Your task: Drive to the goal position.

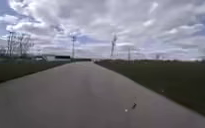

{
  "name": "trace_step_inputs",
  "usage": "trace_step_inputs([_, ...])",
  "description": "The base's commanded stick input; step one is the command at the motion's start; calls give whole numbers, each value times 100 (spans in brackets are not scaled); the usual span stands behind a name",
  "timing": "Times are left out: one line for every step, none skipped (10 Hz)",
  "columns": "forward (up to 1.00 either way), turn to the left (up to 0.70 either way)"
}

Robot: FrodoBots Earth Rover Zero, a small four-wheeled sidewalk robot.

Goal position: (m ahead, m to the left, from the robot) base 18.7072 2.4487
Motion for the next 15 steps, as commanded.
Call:
trace_step_inputs([100,0])
trace_step_inputs([100,0])
trace_step_inputs([100,0])
trace_step_inputs([100,0])
trace_step_inputs([100,0])
trace_step_inputs([100,0])
trace_step_inputs([100,0])
trace_step_inputs([100,0])
trace_step_inputs([100,0])
trace_step_inputs([100,0])
trace_step_inputs([100,0])
trace_step_inputs([100,0])
trace_step_inputs([100,0])
trace_step_inputs([100,0])
trace_step_inputs([100,0])
